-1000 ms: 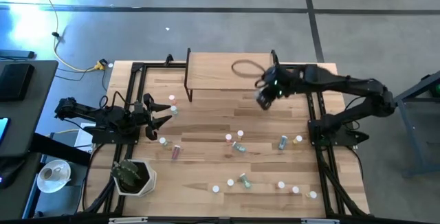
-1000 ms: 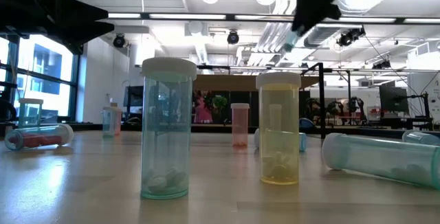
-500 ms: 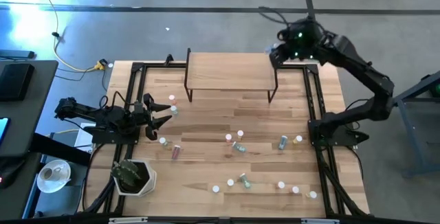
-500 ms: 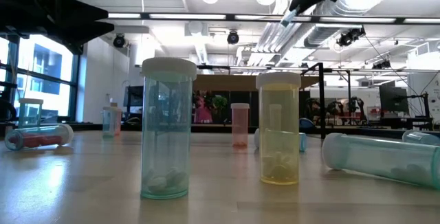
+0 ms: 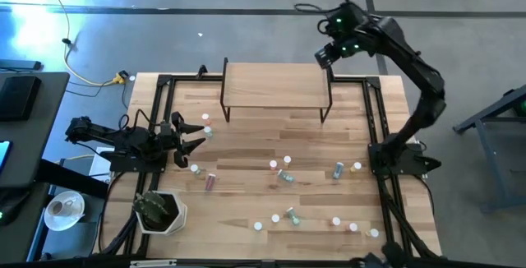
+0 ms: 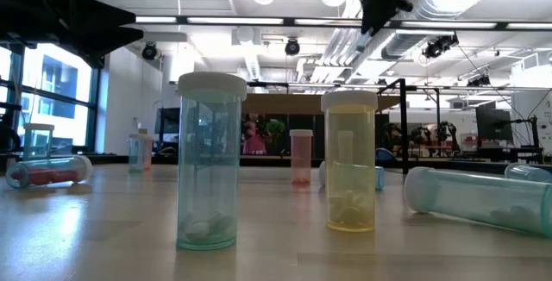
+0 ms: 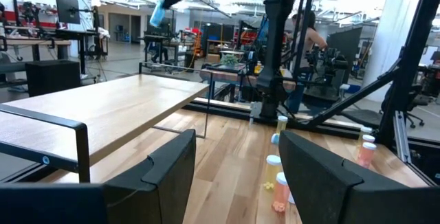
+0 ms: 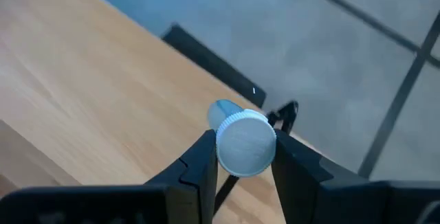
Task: Pick and place medicine bottles onto shelf by color
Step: Put the blue pill bottle on the shelf
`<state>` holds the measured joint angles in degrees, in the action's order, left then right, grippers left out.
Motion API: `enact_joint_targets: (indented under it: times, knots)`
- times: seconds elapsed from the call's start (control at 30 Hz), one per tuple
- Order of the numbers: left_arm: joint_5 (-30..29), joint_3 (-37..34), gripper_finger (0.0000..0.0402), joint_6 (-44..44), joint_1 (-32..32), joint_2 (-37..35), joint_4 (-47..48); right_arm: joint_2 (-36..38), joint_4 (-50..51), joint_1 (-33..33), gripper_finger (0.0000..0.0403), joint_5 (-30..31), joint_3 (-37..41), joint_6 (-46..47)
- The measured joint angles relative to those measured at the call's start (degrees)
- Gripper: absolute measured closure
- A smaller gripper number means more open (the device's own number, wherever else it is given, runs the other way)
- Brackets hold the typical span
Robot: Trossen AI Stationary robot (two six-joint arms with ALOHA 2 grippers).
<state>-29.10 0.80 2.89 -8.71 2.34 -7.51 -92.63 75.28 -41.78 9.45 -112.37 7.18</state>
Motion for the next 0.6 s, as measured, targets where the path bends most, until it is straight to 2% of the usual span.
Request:
enact_joint_targets:
  times: [0.27,0.6]
  knots:
    - [0.0,0.0,0.0202,0.0,0.0,0.0,0.0,-8.2,4.0,0.0,0.0299,-0.9,-0.1,-1.6]
    - [0.0,0.0,0.0202,0.0,0.0,0.0,0.0,-15.0,3.6,0.4,0.0299,0.9,-0.1,-4.8]
